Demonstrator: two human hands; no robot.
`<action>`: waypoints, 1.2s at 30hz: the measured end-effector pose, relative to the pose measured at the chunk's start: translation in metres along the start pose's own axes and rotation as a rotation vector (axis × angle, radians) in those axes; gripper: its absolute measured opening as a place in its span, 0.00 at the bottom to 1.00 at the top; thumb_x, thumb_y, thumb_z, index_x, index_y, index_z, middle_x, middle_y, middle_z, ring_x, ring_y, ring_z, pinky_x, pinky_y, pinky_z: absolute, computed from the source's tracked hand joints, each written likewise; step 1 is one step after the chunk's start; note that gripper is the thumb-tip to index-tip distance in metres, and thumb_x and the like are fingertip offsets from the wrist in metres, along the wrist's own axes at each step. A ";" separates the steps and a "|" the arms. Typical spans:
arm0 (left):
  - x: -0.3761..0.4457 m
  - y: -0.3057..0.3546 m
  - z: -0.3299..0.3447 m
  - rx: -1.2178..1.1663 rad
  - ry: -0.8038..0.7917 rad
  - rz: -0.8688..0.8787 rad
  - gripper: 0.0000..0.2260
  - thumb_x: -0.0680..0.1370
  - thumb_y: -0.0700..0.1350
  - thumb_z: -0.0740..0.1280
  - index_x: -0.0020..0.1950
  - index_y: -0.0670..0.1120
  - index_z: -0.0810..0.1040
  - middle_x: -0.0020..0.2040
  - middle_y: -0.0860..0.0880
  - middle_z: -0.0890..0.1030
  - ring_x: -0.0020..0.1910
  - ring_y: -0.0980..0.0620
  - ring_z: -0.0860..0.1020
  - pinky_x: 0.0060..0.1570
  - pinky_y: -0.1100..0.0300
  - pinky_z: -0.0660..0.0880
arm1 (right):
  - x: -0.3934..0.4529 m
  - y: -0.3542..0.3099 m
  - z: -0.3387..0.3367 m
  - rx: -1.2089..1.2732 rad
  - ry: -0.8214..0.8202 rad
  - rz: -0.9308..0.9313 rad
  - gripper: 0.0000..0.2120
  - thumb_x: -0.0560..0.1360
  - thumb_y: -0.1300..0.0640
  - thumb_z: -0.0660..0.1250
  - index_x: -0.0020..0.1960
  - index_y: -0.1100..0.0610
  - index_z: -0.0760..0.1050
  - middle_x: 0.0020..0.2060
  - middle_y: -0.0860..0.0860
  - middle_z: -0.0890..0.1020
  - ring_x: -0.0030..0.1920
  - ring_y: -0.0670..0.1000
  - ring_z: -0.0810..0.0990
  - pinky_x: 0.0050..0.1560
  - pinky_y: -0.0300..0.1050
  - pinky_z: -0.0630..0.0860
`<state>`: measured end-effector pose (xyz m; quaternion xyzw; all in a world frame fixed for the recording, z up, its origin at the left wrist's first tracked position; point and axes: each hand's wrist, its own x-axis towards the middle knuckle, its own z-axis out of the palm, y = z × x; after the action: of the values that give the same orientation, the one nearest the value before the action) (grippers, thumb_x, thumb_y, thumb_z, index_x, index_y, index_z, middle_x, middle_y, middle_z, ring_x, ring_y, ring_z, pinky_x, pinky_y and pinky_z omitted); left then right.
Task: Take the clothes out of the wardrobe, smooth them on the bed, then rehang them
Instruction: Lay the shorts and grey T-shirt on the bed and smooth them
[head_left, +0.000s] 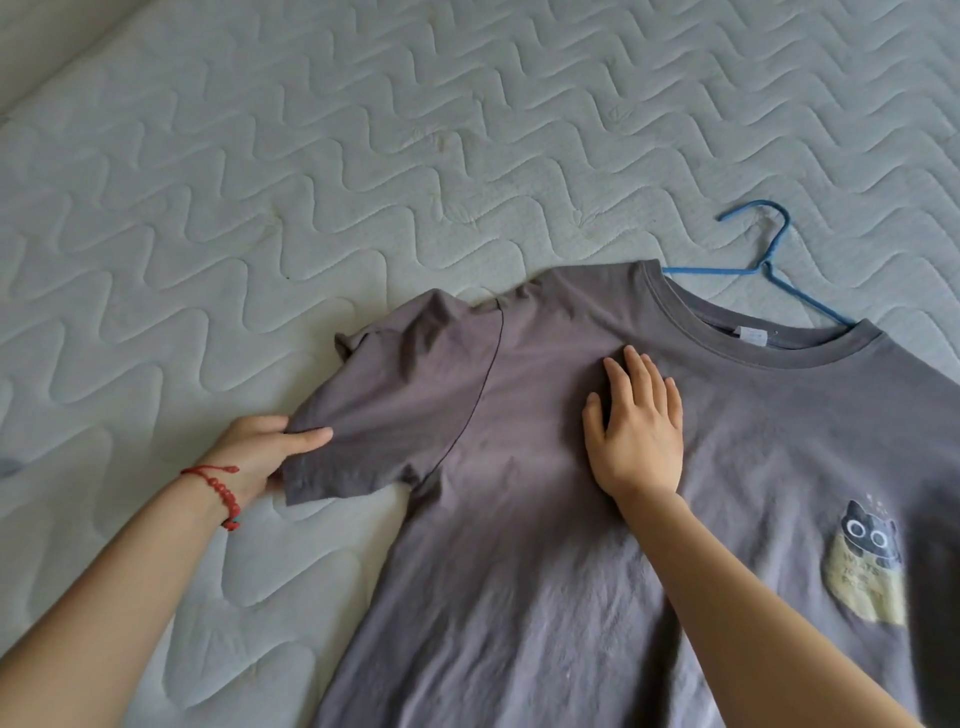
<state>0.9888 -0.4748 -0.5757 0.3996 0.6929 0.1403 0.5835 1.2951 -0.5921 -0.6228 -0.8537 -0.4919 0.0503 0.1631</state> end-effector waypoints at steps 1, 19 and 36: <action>-0.003 -0.001 0.002 0.021 -0.022 -0.050 0.01 0.73 0.34 0.67 0.42 0.36 0.77 0.25 0.47 0.81 0.22 0.54 0.79 0.23 0.65 0.76 | 0.000 0.000 0.000 -0.003 -0.001 0.001 0.28 0.74 0.47 0.46 0.67 0.60 0.69 0.70 0.58 0.67 0.72 0.58 0.62 0.72 0.53 0.51; 0.019 0.031 0.021 0.035 0.276 0.265 0.09 0.72 0.45 0.71 0.33 0.45 0.77 0.32 0.48 0.78 0.34 0.54 0.75 0.37 0.60 0.70 | 0.001 -0.001 -0.007 -0.050 -0.136 -0.022 0.35 0.71 0.42 0.38 0.72 0.58 0.60 0.75 0.56 0.57 0.75 0.55 0.52 0.74 0.51 0.44; -0.077 -0.067 0.169 1.271 0.019 1.243 0.25 0.73 0.58 0.57 0.69 0.51 0.68 0.71 0.47 0.70 0.70 0.49 0.62 0.67 0.47 0.58 | -0.146 0.029 -0.027 -0.104 -0.037 0.192 0.25 0.75 0.47 0.52 0.70 0.54 0.66 0.71 0.54 0.67 0.71 0.53 0.58 0.70 0.50 0.51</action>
<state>1.1178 -0.6188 -0.6141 0.9507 0.3025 0.0238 0.0642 1.2514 -0.7365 -0.6176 -0.9031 -0.4130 0.0557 0.1039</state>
